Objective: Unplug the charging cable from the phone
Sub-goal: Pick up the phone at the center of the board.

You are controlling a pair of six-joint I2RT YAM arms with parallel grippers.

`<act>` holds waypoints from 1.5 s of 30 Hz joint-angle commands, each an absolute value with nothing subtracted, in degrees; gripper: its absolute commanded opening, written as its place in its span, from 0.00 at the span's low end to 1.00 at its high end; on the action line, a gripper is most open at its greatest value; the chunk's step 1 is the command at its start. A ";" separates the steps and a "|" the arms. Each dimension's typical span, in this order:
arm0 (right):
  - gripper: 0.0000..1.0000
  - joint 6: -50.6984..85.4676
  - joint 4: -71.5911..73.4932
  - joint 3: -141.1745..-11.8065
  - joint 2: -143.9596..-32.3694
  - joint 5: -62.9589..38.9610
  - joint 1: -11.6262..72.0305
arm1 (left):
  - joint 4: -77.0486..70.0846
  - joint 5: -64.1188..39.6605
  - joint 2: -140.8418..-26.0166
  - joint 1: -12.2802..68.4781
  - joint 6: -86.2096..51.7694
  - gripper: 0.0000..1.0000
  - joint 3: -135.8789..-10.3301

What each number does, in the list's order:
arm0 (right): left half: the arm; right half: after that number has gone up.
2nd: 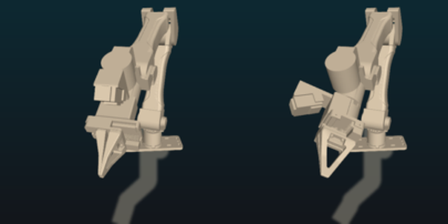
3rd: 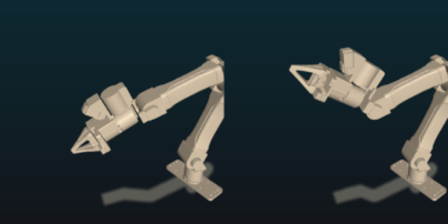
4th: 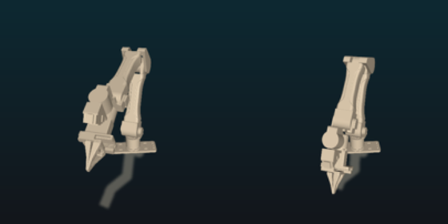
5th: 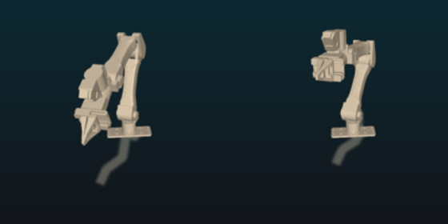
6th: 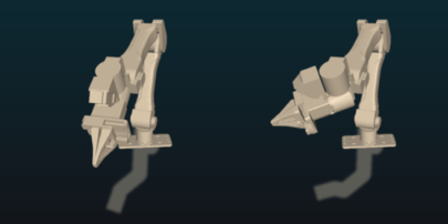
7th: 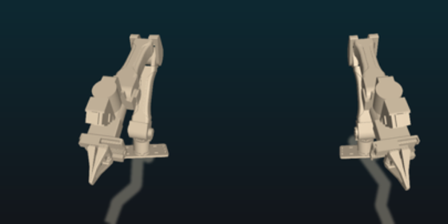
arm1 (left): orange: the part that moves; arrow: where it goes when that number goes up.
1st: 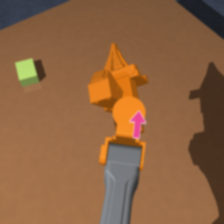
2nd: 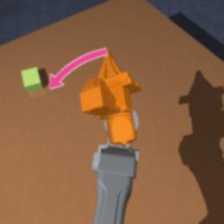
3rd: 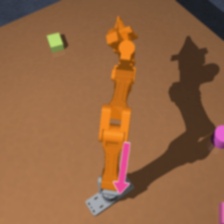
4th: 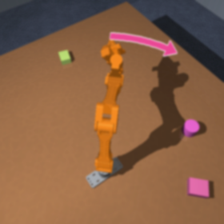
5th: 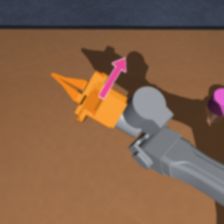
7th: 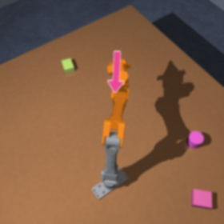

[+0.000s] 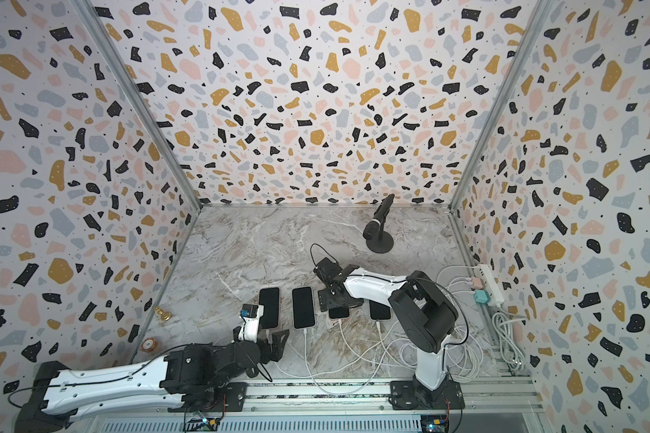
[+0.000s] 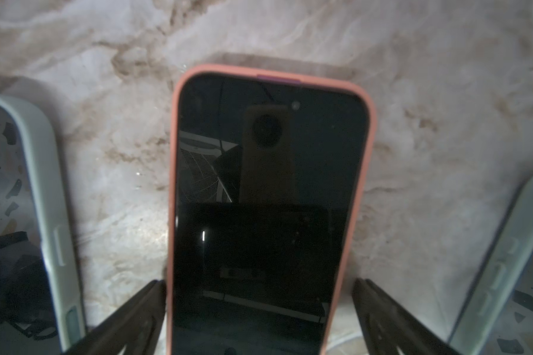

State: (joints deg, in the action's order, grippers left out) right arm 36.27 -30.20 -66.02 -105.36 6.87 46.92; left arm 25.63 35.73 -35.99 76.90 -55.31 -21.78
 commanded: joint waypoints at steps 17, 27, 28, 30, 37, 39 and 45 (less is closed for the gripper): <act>0.80 38.54 -33.37 -66.91 -105.61 8.25 47.29 | 16.20 32.70 -42.66 76.29 -56.76 1.00 -19.05; 0.57 37.30 -27.52 -61.98 -99.40 8.06 47.37 | 9.80 31.82 -43.65 76.20 -57.34 1.00 -16.50; 0.55 37.27 -26.84 -61.32 -98.31 8.20 47.38 | 8.42 31.86 -43.72 76.20 -57.19 1.00 -16.25; 0.53 37.18 -26.65 -60.46 -96.23 8.83 47.37 | 6.34 31.78 -43.98 76.20 -56.23 1.00 -16.04; 0.45 36.88 -26.02 -58.06 -88.72 9.00 47.46 | -7.77 26.70 -47.09 75.90 -50.37 1.00 -14.04; 0.45 36.62 -25.92 -57.73 -86.85 8.48 47.42 | -12.76 24.06 -49.23 75.85 -49.12 1.00 -13.58; 0.44 36.47 -26.86 -57.62 -83.21 7.55 47.46 | -25.71 19.54 -61.84 75.63 -46.19 1.00 -14.05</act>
State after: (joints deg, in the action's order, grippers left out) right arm 37.01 -26.92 -57.58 -85.89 7.44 47.18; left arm -14.81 23.31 -58.11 76.12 -49.67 -14.26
